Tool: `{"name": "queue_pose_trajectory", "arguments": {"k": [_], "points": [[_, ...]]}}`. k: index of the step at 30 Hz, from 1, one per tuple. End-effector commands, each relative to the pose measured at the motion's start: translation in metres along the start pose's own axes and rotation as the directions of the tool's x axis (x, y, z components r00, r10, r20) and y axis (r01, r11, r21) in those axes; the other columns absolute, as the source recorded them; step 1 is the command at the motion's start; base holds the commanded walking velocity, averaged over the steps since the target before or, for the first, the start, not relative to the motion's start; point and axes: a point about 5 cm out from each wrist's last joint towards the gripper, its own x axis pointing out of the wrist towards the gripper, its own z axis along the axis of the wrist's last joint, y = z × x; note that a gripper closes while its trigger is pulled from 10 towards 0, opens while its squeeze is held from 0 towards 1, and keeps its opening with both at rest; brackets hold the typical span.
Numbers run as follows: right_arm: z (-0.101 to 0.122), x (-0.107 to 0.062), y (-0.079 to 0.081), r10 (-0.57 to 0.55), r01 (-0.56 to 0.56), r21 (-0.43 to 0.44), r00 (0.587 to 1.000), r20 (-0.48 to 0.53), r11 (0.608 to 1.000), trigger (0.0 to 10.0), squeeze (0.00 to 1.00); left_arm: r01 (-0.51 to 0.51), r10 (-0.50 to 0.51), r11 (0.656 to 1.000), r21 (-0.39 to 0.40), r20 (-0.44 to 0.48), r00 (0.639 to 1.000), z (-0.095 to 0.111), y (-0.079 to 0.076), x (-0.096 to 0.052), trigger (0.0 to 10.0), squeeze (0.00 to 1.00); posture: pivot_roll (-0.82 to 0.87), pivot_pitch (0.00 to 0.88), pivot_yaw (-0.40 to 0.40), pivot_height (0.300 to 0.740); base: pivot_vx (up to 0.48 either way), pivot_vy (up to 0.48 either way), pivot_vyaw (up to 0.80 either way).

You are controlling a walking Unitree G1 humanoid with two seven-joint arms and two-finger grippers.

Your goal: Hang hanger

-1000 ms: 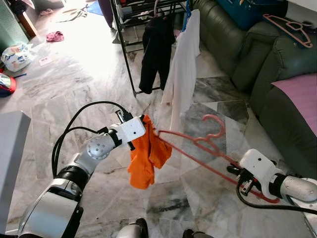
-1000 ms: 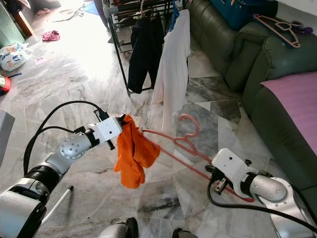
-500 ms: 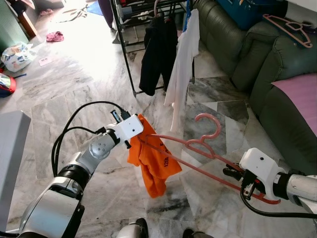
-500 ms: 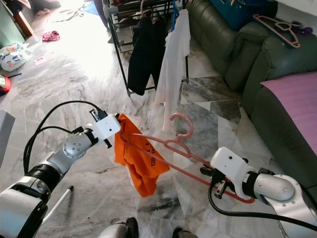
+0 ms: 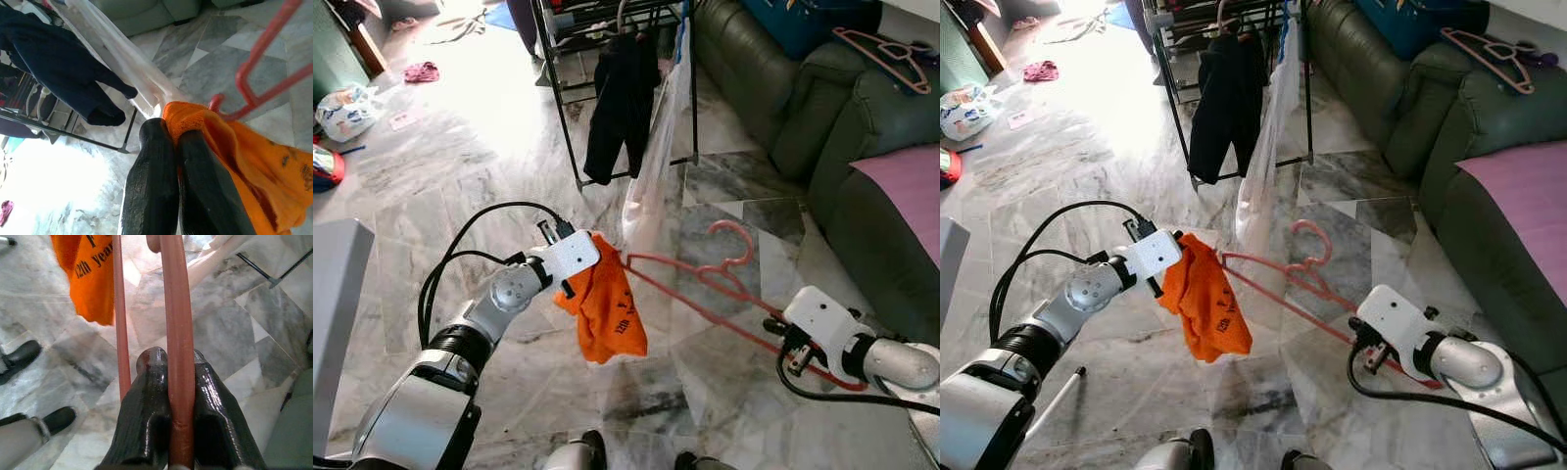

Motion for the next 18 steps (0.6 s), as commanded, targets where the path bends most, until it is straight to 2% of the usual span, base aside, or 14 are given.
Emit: {"name": "queue_pose_trajectory", "arguments": {"k": [1,3,4,6,9,10,15,18], "points": [[0.000,0.003,0.000,-0.014,0.014,-0.012,1.000,0.001,1.000,10.0,0.00,0.001,-0.001,1.000,0.000,-0.002,1.000,-0.002,0.001,-0.003,10.0,0.00,-0.03,0.196,0.102,0.740,0.000,0.000,0.00],[0.003,0.004,0.002,-0.002,0.002,-0.002,1.000,0.022,1.000,10.0,0.00,-0.005,0.005,1.000,0.005,-0.020,1.000,-0.003,0.000,-0.002,10.0,0.00,-0.03,0.198,0.104,0.740,0.000,0.000,0.00],[0.009,0.005,0.007,0.036,-0.037,0.016,0.997,0.066,0.999,10.0,0.00,-0.030,0.030,1.000,0.004,-0.063,0.998,-0.007,0.001,-0.001,10.0,0.00,-0.03,0.197,0.105,0.740,0.000,0.000,0.00],[0.013,0.006,0.013,0.073,-0.075,0.022,0.993,0.090,0.997,10.0,0.00,-0.062,0.062,0.998,0.007,-0.096,0.993,-0.009,0.003,0.000,10.0,0.00,-0.03,0.197,0.106,0.740,0.000,0.000,0.00],[0.015,0.005,0.017,0.104,-0.107,0.020,0.990,0.098,0.994,10.0,0.00,-0.091,0.091,0.996,0.005,-0.120,0.989,-0.011,0.004,0.000,10.0,0.00,-0.03,0.196,0.106,0.740,0.000,0.000,0.00],[0.016,0.004,0.020,0.127,-0.130,0.019,0.986,0.103,0.991,10.0,0.00,-0.136,0.133,0.991,-0.007,-0.162,0.978,-0.014,0.007,0.000,10.0,0.00,-0.04,0.196,0.105,0.740,0.000,0.000,0.00],[0.020,0.000,0.018,0.133,-0.134,0.006,0.985,0.108,0.991,10.0,0.00,-0.220,0.205,0.975,-0.028,-0.271,0.940,-0.025,0.013,-0.003,10.0,0.00,-0.04,0.195,0.107,0.740,0.000,0.000,0.00],[0.021,-0.001,0.017,0.131,-0.132,0.006,0.985,0.109,0.991,10.0,0.00,-0.230,0.212,0.973,-0.033,-0.282,0.936,-0.027,0.014,-0.004,10.0,0.00,-0.04,0.195,0.107,0.740,0.000,0.000,0.00]]}}
